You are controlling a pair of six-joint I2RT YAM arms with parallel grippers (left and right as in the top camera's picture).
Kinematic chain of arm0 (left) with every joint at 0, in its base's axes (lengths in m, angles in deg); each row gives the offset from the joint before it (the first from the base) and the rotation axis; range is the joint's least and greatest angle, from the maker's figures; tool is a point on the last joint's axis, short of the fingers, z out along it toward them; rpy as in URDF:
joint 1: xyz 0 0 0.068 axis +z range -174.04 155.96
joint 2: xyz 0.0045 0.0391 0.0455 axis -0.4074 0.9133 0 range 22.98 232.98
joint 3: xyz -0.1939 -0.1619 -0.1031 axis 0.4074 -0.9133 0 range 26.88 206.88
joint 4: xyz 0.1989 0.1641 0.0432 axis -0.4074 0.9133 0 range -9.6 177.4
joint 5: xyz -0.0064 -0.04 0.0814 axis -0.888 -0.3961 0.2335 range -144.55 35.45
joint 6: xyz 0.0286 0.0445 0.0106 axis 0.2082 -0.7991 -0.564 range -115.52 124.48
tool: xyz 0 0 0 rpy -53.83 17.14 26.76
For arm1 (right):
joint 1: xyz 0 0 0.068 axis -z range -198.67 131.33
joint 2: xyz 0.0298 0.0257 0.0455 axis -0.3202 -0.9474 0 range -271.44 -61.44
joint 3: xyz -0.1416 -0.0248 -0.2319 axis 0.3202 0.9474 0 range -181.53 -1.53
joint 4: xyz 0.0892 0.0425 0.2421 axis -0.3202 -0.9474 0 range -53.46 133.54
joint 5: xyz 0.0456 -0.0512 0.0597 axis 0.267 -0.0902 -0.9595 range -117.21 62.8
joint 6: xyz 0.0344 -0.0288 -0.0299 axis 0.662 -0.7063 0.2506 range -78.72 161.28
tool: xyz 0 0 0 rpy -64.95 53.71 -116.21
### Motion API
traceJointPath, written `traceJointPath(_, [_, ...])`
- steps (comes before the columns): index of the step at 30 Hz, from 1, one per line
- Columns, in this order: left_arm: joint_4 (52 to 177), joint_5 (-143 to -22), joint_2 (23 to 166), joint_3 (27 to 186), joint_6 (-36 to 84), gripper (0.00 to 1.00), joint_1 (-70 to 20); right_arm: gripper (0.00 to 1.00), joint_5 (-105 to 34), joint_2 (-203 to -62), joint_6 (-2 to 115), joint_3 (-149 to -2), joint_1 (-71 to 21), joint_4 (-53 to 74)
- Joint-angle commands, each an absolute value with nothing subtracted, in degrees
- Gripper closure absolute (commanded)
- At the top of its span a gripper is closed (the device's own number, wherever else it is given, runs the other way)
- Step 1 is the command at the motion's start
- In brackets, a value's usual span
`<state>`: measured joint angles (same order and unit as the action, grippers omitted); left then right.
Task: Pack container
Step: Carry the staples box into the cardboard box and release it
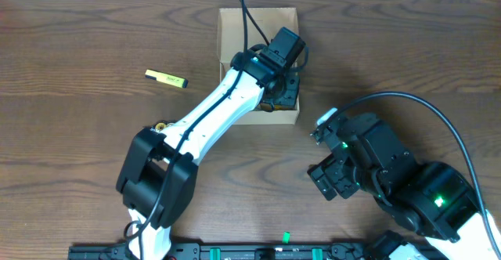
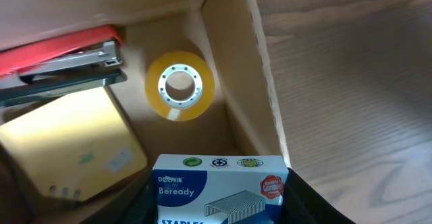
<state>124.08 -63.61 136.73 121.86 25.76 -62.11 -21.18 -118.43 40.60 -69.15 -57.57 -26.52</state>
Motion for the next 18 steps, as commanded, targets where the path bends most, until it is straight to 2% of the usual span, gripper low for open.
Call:
traceJointPath(1, [123.9, -64.7, 138.7, 122.6, 26.8, 0.7, -62.4, 0.01, -21.0, -118.5, 39.9, -69.1, -57.3, -26.8])
traceJointPath(7, [123.5, -64.7, 138.9, 122.6, 26.8, 0.67, -62.4, 0.01, -21.0, -118.5, 39.9, -69.1, -57.3, -26.8])
traceJointPath(9, [123.6, -65.0, 138.9, 122.6, 26.8, 0.53, -62.4, 0.01, -21.0, -118.5, 39.9, -69.1, -57.3, -26.8])
traceJointPath(18, [123.6, -66.2, 138.9, 122.6, 26.8, 0.3, -62.4, 0.01, -21.0, -118.5, 39.9, -69.1, -57.3, -26.8])
